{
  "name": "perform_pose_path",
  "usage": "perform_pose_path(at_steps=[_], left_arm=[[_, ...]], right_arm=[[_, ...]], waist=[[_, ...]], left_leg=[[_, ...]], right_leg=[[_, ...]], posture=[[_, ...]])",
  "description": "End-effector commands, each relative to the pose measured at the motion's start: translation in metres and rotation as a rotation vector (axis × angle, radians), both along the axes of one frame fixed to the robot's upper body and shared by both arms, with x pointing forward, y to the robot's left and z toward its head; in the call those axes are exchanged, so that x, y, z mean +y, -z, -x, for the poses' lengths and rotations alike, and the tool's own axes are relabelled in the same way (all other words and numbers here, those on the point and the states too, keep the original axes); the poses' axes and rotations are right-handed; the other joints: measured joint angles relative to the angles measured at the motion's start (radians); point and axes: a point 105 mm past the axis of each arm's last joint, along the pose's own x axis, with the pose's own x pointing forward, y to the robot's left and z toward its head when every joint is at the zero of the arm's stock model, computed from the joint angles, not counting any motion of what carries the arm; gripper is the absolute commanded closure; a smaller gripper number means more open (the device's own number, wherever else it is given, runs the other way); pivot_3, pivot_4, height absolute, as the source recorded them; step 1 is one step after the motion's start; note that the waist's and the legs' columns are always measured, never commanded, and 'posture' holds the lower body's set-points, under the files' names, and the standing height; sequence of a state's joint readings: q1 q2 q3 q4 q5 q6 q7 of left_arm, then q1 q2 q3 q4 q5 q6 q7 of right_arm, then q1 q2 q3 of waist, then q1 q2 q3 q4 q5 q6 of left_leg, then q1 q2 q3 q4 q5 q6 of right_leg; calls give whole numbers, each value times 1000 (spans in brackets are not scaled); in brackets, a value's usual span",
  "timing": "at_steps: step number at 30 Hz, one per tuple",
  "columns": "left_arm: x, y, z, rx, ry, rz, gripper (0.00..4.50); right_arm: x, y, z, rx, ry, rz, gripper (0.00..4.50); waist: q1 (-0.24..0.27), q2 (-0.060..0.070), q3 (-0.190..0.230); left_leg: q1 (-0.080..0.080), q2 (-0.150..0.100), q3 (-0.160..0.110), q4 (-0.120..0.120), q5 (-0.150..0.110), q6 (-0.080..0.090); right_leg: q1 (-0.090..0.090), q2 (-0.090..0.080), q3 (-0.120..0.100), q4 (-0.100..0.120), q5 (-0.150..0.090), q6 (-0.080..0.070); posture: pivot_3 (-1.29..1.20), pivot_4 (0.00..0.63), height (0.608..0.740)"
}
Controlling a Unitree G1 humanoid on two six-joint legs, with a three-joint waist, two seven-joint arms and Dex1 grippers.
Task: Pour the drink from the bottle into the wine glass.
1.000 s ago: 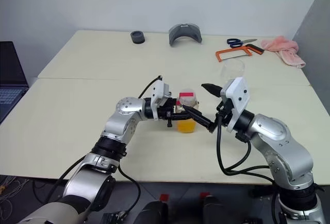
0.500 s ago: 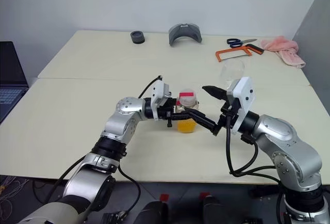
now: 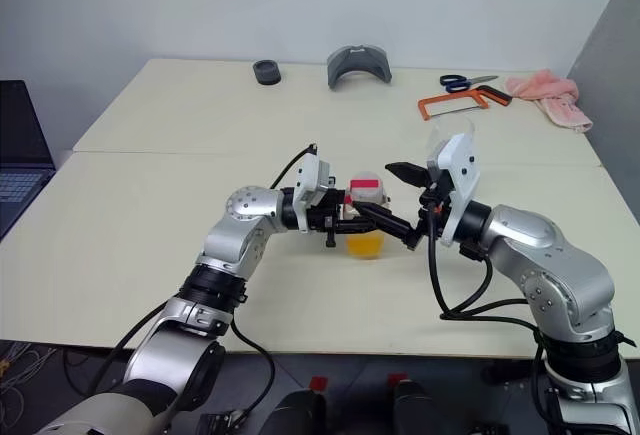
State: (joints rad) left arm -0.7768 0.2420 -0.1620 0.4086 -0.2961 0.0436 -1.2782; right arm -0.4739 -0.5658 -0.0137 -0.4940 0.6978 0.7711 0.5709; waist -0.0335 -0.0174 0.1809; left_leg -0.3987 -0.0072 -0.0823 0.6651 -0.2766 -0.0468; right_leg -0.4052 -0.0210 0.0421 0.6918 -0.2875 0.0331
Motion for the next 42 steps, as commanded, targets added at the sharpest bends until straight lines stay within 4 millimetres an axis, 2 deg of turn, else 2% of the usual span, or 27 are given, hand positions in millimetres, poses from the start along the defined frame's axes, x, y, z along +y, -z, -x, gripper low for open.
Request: perform_pose_path(at_steps=[1, 3, 6, 12, 20, 24, 27, 38, 42], left_arm=[[-3, -13, 5, -47, 26, 25, 2868], [-3, -13, 5, -47, 26, 23, 2868], [-3, -13, 5, -47, 26, 22, 2868], [-3, -12, 6, -44, 24, 19, 2868], [-2, -9, 7, -36, 18, 22, 2892], [-2, -7, 8, -32, 15, 25, 2892], [-2, -7, 8, -30, 14, 27, 2892], [-2, -7, 8, -30, 14, 28, 2919], [-3, -8, 9, -32, 14, 32, 2920]], right_arm=[[4, -14, 1, -67, -22, -13, 0], [6, -14, 0, -68, -25, -17, 0], [7, -16, 1, -73, -31, -32, 597], [10, -17, 2, -81, -41, -43, 2637], [13, -11, 5, -141, -40, -4, 2642], [12, -18, 7, -38, -66, -203, 2642], [10, -17, 11, 32, -97, -269, 2642], [15, -8, 18, -108, -84, -60, 2642], [20, -8, 21, -119, -94, -58, 2642]], waist=[[0, 0, 0], [0, 0, 0], [0, 0, 0], [0, 0, 0], [0, 0, 0], [0, 0, 0], [1, 0, 0], [0, 0, 0], [0, 0, 0]], left_leg=[[0, 0, 0, 0, 0, 0], [0, 0, 0, 0, 0, 0], [0, 0, 0, 0, 0, 0], [0, 0, -1, 0, 0, 0], [0, 0, 0, 0, 0, 0], [0, 0, -1, 0, 0, 0], [0, 1, -1, 0, 0, 0], [0, 0, 0, 0, 0, 0], [0, 0, 0, 0, 0, 0]], right_leg=[[0, 0, 0, 0, 0, 0], [0, 0, 0, 0, 0, 0], [0, 0, 0, 0, 0, 0], [0, 0, 0, 0, 0, 0], [0, 0, 0, 0, 0, 0], [0, 0, 0, 0, 0, 0], [0, 0, 0, 0, 0, 0], [0, 0, 0, 0, 0, 0], [0, 0, 0, 0, 0, 0]], posture=[[0, 150, 740], [0, 150, 740], [0, 150, 740], [0, 150, 740], [0, 150, 740], [0, 150, 740], [0, 150, 740], [0, 150, 740], [0, 150, 740]])
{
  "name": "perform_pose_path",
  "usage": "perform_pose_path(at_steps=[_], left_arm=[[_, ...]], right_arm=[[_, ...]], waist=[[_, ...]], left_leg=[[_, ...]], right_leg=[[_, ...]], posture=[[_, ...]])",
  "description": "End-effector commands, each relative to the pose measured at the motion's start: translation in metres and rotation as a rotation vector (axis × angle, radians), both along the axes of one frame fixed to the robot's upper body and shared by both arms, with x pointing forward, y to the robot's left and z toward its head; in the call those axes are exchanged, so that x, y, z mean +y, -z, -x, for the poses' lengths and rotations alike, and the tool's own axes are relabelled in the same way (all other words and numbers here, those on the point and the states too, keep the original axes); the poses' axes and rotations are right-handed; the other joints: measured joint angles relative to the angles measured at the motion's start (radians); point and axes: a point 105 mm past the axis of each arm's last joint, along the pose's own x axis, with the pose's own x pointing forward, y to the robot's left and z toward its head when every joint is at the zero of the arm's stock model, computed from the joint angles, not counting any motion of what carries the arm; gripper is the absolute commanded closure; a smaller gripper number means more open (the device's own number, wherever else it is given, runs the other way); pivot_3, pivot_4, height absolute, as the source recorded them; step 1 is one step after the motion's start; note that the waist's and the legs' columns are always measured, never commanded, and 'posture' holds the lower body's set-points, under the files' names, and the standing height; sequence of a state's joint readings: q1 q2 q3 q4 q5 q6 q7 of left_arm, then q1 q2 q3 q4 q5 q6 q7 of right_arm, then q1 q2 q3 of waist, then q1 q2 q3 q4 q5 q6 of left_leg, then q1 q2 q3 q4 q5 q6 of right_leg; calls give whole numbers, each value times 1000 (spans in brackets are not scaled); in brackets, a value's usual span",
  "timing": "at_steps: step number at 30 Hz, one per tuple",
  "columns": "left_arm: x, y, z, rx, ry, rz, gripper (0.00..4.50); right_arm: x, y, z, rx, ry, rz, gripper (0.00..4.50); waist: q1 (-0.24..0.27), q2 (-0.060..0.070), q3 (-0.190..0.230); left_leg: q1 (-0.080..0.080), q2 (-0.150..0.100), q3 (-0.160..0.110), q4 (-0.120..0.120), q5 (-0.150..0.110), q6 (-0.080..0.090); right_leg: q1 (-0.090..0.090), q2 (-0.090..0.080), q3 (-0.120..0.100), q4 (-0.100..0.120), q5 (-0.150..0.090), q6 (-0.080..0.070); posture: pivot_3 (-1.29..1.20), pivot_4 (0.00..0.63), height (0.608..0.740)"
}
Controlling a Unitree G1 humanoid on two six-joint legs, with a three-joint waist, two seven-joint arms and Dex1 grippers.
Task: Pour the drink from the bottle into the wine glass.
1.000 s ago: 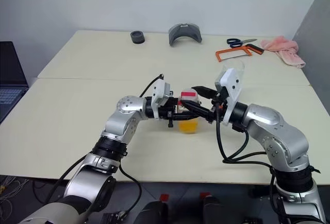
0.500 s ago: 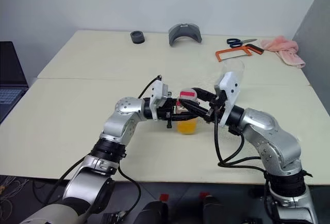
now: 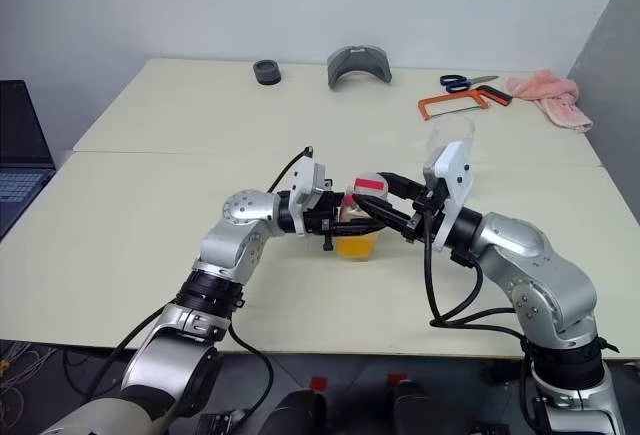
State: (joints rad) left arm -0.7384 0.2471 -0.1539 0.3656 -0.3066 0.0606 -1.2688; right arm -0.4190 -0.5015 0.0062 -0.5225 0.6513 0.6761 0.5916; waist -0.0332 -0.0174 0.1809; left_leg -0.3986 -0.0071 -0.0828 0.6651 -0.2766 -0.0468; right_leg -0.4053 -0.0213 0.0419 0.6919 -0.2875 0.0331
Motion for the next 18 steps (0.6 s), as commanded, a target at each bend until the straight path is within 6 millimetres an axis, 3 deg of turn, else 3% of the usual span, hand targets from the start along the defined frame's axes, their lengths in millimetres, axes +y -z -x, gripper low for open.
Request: perform_pose_path(at_steps=[1, 3, 9, 18], left_arm=[[-7, -11, 5, -47, 26, 17, 2920], [-8, -11, 5, -47, 27, 20, 2920], [-8, -11, 6, -45, 26, 24, 2923], [-8, -11, 6, -44, 25, 25, 2927]], right_arm=[[10, -10, 13, -61, -62, -9, 2642], [10, -11, 11, -52, -50, -41, 2642], [10, -14, 6, -50, -20, -65, 563], [7, -15, 1, -44, 7, -80, 555]], waist=[[0, 0, 0], [0, 0, 0], [0, 0, 0], [0, 0, 0]], left_leg=[[0, 0, 0, 0, 0, 0], [0, 0, 0, 0, 0, 0], [0, 0, 0, 0, 0, 0], [0, 0, 0, 0, 0, 0]], right_leg=[[0, 0, 0, 0, 0, 0], [0, 0, 0, 0, 0, 0], [0, 0, 0, 0, 0, 0], [0, 0, 0, 0, 0, 0]], posture=[[0, 150, 740], [0, 150, 740], [0, 150, 740], [0, 150, 740]])
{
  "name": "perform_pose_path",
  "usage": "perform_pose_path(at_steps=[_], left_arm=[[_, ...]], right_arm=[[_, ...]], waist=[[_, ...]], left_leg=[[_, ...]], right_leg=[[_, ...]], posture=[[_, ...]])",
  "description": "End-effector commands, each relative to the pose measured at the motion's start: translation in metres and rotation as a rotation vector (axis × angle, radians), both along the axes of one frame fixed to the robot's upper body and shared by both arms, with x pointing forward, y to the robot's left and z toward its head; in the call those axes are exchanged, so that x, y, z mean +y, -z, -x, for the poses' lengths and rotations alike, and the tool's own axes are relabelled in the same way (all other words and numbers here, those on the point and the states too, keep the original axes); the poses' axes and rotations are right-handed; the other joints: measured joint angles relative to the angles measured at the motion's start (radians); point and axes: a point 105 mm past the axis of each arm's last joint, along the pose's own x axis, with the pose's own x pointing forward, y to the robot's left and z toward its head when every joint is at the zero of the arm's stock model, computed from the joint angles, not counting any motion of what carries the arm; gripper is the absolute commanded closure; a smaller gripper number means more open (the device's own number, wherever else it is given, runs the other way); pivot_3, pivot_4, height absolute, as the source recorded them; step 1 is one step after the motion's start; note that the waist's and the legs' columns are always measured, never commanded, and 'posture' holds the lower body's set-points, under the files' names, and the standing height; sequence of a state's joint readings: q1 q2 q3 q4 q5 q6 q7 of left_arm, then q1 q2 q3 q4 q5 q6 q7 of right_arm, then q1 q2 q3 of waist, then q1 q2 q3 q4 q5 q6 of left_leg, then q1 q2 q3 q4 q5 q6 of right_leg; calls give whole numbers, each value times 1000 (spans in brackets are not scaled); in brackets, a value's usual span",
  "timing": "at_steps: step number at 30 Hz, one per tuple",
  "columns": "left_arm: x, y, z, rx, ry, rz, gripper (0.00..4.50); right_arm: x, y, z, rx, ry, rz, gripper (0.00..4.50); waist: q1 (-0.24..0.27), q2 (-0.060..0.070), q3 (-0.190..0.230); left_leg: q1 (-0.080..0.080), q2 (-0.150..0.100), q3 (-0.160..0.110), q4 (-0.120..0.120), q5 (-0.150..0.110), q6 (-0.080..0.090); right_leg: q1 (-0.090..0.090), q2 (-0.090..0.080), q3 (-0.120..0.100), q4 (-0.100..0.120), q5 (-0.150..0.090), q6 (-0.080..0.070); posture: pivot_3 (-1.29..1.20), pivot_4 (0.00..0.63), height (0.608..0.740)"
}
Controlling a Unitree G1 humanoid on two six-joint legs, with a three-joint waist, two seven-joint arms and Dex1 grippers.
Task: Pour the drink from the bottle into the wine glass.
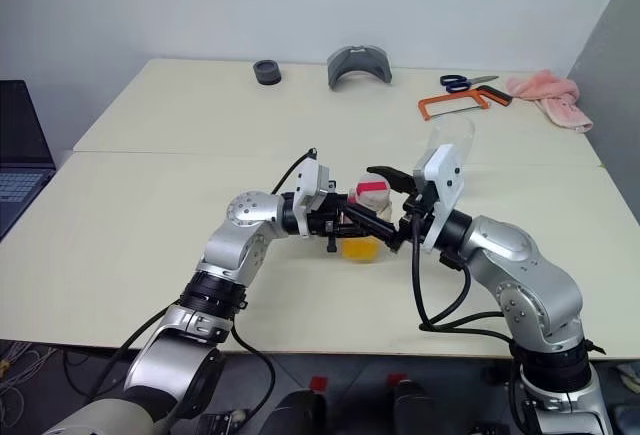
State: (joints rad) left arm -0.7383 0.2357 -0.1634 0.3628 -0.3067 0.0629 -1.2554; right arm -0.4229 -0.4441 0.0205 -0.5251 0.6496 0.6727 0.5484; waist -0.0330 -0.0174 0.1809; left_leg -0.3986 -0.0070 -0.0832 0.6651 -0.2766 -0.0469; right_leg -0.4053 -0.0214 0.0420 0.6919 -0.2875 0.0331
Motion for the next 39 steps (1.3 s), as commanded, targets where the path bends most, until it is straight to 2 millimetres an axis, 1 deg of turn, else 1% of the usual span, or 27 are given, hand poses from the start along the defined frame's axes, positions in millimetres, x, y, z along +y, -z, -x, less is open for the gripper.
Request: perform_pose_path(at_steps=[1, 7, 10, 11, 12, 13, 14, 15, 20, 24, 27, 30, 34, 39], left_arm=[[-4, -11, 5, -47, 22, 20, 2927], [-4, -11, 5, -47, 22, 21, 2927], [-4, -11, 5, -47, 21, 21, 2928], [-4, -11, 5, -46, 21, 20, 2928], [-4, -11, 5, -46, 21, 20, 2928], [-4, -11, 5, -46, 21, 20, 2928], [-4, -11, 5, -47, 21, 20, 2928], [-4, -11, 6, -47, 20, 21, 2928], [-4, -11, 6, -46, 19, 22, 2936], [-4, -10, 6, -46, 14, 26, 2938], [-4, -10, 7, -44, 12, 28, 2941], [-4, -10, 7, -43, 8, 33, 2941], [-5, -11, 6, -40, 0, 46, 2941], [-5, -12, 6, -31, -10, 60, 2941]], right_arm=[[-2, -14, 2, -47, 4, -29, 555], [-6, -16, 1, -40, 12, -59, 555], [-7, -19, 0, -32, 11, -91, 1101], [-7, -19, 1, -31, 7, -93, 1409], [-7, -20, 1, -29, 4, -94, 1874], [-7, -19, 1, -27, 1, -94, 2071], [-7, -19, 2, -27, -3, -88, 2478], [-6, -18, 2, -28, -4, -80, 2664], [-5, -16, 2, -78, 8, -13, 2660], [-5, -19, 0, -228, 56, 107, 2660], [-3, -20, 1, -250, 53, 114, 2732], [-6, -24, 2, -184, 41, 14, 2741], [-13, -36, 3, -117, 28, -121, 2758], [-20, -41, 11, -96, 18, -147, 2768]], waist=[[0, 0, 0], [0, 0, 0], [0, 0, 0], [0, 0, 0], [0, 0, 0], [0, 0, 0], [0, 0, 0], [0, 0, 0], [0, 0, 0], [0, 0, 0], [0, 0, 0], [0, 0, 0], [0, 0, 0], [0, 0, 0]], left_leg=[[0, 0, 0, 0, 0, 0], [0, 0, 0, 0, 0, 0], [0, 0, 0, 0, 0, 0], [0, 0, 0, 0, 0, 0], [0, 0, 0, 0, 0, 0], [0, 0, 0, 0, 0, 0], [0, 0, 0, 0, 0, 0], [0, 0, 0, 0, 0, 0], [0, 0, 0, 0, 0, 0], [0, 0, 0, 0, 0, 0], [0, 0, 0, 0, 0, 0], [0, 0, 0, 0, 0, 0], [0, 1, -1, 0, 0, 0], [0, 1, -1, 0, 0, 0]], right_leg=[[0, 0, 0, 0, 0, 0], [0, 0, 0, 0, 0, 0], [0, 0, 0, 0, 0, 0], [0, 0, 0, 0, 0, 0], [0, 0, 0, 0, 0, 0], [0, 0, 0, 0, 0, 0], [0, 0, 0, 0, 0, 0], [0, 0, 0, 0, 0, 0], [0, 0, 0, 0, 0, 0], [0, 0, 0, 0, 0, 0], [0, 0, 0, 0, 0, 0], [0, 0, 0, 0, 0, 0], [0, -1, 0, 0, 0, 0], [0, -1, 0, 0, 0, 0]], posture=[[0, 150, 740], [0, 150, 740], [0, 150, 740], [0, 150, 740], [0, 150, 740], [0, 150, 740], [0, 150, 740], [0, 150, 740], [0, 150, 740], [0, 150, 740], [0, 150, 740], [0, 150, 740], [0, 150, 740], [0, 150, 740]])
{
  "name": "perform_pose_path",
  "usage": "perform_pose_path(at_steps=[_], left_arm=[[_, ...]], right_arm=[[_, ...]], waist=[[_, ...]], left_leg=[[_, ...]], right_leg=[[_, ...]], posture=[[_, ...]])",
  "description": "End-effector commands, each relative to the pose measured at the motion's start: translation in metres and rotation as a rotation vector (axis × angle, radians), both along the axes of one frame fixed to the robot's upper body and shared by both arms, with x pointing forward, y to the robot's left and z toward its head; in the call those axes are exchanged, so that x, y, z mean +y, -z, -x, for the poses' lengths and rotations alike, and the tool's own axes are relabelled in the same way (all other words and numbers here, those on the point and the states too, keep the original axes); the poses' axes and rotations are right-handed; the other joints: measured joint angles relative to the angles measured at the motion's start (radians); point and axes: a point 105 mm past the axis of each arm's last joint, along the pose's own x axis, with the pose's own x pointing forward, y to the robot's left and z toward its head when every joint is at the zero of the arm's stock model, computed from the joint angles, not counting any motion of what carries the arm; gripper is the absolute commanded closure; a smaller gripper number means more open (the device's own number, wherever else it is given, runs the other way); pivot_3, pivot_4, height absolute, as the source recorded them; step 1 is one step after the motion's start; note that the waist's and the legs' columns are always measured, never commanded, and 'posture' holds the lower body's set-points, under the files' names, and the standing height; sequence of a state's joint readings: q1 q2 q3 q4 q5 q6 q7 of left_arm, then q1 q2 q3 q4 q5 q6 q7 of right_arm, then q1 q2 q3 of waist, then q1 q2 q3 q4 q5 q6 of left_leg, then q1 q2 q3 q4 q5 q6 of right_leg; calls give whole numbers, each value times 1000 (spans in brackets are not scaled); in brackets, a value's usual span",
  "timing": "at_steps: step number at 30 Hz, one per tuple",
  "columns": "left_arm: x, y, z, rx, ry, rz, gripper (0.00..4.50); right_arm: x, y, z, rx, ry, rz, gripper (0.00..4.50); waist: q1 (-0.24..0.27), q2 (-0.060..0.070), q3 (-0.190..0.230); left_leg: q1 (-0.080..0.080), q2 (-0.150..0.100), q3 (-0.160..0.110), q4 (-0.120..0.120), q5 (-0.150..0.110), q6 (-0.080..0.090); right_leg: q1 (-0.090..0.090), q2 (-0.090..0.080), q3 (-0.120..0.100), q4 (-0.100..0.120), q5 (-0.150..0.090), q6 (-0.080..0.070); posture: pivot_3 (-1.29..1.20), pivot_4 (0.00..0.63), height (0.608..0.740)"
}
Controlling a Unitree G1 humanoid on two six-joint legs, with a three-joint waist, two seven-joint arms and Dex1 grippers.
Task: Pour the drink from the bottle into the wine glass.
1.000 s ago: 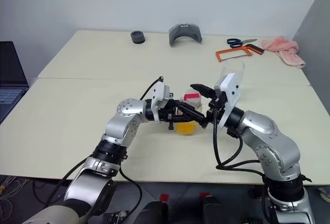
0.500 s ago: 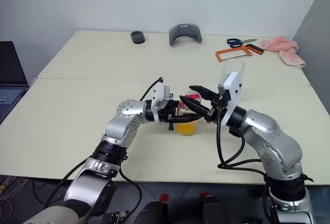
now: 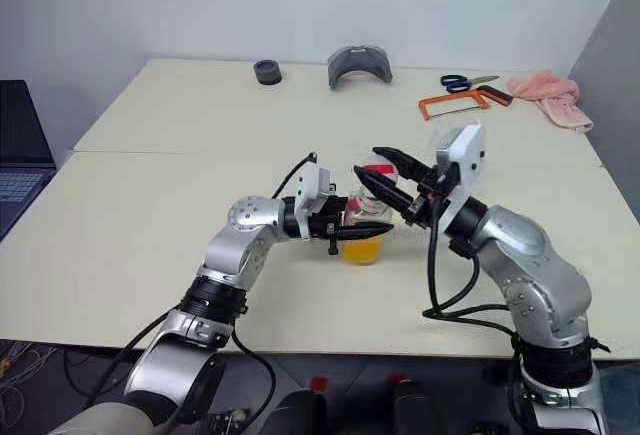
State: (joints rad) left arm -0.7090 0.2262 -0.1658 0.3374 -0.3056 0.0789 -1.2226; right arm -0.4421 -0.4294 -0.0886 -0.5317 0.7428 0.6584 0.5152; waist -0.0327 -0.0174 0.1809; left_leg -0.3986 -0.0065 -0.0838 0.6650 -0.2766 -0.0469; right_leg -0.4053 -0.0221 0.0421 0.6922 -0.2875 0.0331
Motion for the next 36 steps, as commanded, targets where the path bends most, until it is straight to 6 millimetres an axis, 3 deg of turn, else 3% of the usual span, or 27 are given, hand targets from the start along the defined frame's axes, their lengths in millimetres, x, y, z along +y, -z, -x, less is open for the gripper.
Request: perform_pose_path(at_steps=[1, 7, 11, 14, 19, 23, 27, 32, 36], left_arm=[[-3, -17, 4, -52, 10, 53, 2941], [0, -24, 2, -54, -30, 91, 2941], [2, -27, 0, -48, -61, 114, 2941], [5, -25, -1, -39, -89, 125, 2941], [8, -25, -3, -34, -120, 135, 2941], [13, -29, -7, -48, -158, 145, 2941], [28, -37, -17, -72, -248, 169, 2941], [61, -50, -38, -115, -467, 224, 2941], [110, -56, -61, -162, -771, 277, 2942]], right_arm=[[-7, -14, 12, -48, 0, -17, 2768], [-46, 5, 10, -8, 182, 73, 2776], [-80, 42, 9, 83, 324, 134, 2776], [-117, 91, 7, 203, 511, 157, 2776], [-153, 141, 2, 315, 718, 178, 2776], [-157, 159, 4, 390, 726, 149, 1425], [-160, 148, 8, 357, 700, 164, 49], [-142, 121, 17, 253, 551, 288, 0], [-82, 95, 24, 195, 255, 317, 0]], waist=[[0, 0, 0], [2, 0, 0], [3, 0, 0], [3, -1, -1], [-2, -1, -1], [-1, 0, -1], [0, 0, -1], [0, 0, -1], [-7, 0, -1]], left_leg=[[0, 0, 0, 0, 0, 0], [0, 0, 1, 0, 0, 0], [0, -1, 2, 0, 0, 0], [0, -1, 3, 0, 0, 0], [2, -1, 5, 0, 0, 0], [3, -1, 5, 0, 0, 0], [3, 0, 4, 0, 0, 0], [3, -1, 4, 0, 0, 0], [4, 0, 3, 0, 0, 0]], right_leg=[[0, 0, 0, 0, 0, 0], [0, 0, 0, 0, 0, 0], [1, 0, 0, -1, 0, 0], [1, 0, 0, -1, 0, 0], [1, 1, 3, 1, 0, 0], [1, 2, 3, 3, 0, 0], [1, 2, 3, 3, 0, 0], [1, 2, 3, 2, 0, 0], [1, 3, 3, 2, 0, 0]], posture=[[0, 150, 740], [0, 150, 740], [0, 150, 740], [0, 150, 740], [0, 150, 740], [0, 150, 740], [0, 150, 740], [0, 150, 740], [0, 150, 740]])
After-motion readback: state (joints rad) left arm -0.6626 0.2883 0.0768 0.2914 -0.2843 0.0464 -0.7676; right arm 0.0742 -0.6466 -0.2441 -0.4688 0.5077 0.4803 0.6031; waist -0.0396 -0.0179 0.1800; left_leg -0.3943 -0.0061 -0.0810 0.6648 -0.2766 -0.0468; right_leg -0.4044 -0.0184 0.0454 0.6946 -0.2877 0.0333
